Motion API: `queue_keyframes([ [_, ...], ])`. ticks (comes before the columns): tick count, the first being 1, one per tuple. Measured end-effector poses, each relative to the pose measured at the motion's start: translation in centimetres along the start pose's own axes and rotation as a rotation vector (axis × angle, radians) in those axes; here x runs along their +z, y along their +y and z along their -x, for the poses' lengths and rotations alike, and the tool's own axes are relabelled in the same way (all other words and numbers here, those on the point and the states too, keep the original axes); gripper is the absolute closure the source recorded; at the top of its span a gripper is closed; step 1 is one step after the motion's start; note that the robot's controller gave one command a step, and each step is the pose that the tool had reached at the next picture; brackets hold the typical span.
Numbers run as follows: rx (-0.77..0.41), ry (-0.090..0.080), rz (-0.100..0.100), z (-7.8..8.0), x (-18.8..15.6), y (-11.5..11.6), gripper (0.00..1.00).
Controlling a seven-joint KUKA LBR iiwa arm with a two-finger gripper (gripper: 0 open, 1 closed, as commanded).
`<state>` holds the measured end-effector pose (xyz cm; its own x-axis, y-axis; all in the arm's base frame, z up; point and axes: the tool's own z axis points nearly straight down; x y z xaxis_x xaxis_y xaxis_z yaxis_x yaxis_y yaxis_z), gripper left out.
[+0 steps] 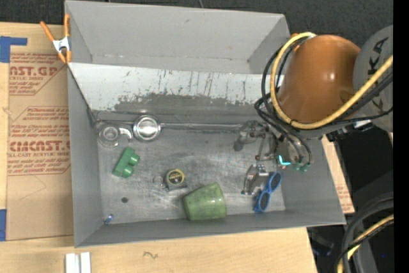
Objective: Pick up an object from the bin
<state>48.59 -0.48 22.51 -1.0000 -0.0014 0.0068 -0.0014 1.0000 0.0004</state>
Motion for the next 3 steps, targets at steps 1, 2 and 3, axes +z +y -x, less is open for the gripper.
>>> queue_keyframes([
  [1,-0.183,0.001,-0.002,1.1,13.9,5.4,0.00],
  [2,-0.206,-0.019,-0.014,0.7,14.4,5.9,0.00],
  [3,-0.478,-0.022,-0.020,1.3,14.4,9.1,0.00],
])
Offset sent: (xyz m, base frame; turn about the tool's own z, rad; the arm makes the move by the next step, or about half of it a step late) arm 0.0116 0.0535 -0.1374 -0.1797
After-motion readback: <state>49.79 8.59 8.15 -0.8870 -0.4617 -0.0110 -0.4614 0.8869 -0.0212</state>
